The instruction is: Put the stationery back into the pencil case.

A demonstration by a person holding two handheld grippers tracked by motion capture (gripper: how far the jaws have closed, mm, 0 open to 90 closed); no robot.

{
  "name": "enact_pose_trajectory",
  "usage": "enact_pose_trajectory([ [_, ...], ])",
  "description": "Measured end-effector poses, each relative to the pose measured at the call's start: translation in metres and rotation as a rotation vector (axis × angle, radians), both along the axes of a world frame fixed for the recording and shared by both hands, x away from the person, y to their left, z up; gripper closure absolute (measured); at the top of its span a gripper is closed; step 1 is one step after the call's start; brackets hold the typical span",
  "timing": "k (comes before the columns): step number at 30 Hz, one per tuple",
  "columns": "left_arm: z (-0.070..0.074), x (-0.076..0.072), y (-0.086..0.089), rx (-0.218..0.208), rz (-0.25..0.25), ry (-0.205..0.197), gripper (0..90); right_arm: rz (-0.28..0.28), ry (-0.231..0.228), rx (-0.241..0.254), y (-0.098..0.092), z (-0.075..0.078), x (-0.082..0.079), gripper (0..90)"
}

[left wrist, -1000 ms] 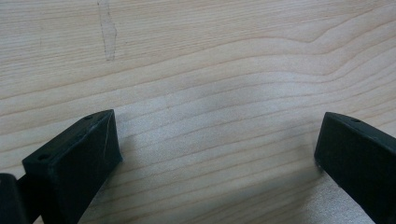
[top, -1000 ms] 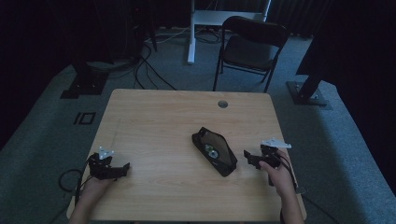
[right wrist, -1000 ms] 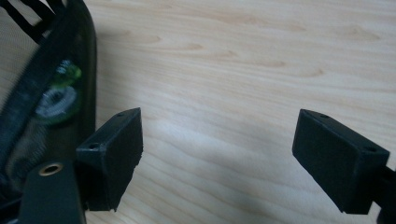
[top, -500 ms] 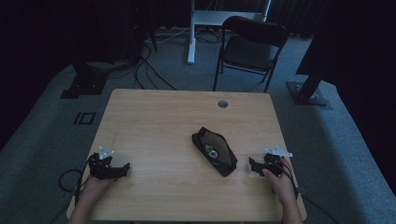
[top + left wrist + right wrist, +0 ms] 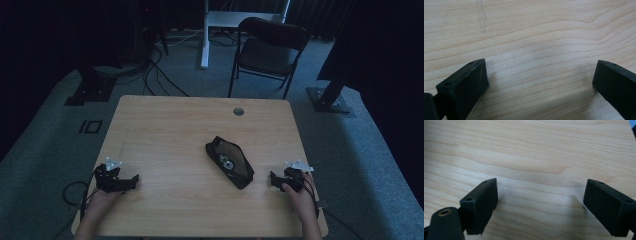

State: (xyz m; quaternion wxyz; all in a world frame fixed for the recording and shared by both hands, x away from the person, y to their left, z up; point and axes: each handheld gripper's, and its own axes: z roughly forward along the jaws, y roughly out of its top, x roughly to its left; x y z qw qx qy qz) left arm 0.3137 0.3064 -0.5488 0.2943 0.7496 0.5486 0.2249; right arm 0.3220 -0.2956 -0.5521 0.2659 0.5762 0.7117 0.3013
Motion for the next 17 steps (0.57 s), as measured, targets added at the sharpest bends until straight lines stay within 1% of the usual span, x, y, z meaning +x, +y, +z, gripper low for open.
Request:
enact_pose_trajectory([
  [3, 0.0, 0.0, 0.0, 0.0, 0.0, 0.0, 0.2, -0.025, 0.009, 0.015, -0.0011, -0.0002, -0.0009, 12.4],
  [5, 0.0, 0.0, 0.0, 0.0, 0.0, 0.0, 0.2, -0.035, 0.019, 0.04, -0.0007, -0.0005, -0.0017, 12.8],
  [10, 0.0, 0.0, 0.0, 0.0, 0.0, 0.0, 0.2, -0.034, 0.02, 0.041, -0.0002, -0.0006, -0.0013, 12.4],
  [13, 0.0001, -0.0005, 0.0, 0.001, 0.012, 0.0, 0.2, -0.036, 0.02, 0.041, -0.0001, -0.0006, -0.0007, 12.3],
  [17, 0.0001, -0.0007, -0.0002, 0.001, 0.015, 0.001, 0.2, -0.042, 0.021, 0.04, 0.0002, -0.0007, -0.0002, 11.9],
])
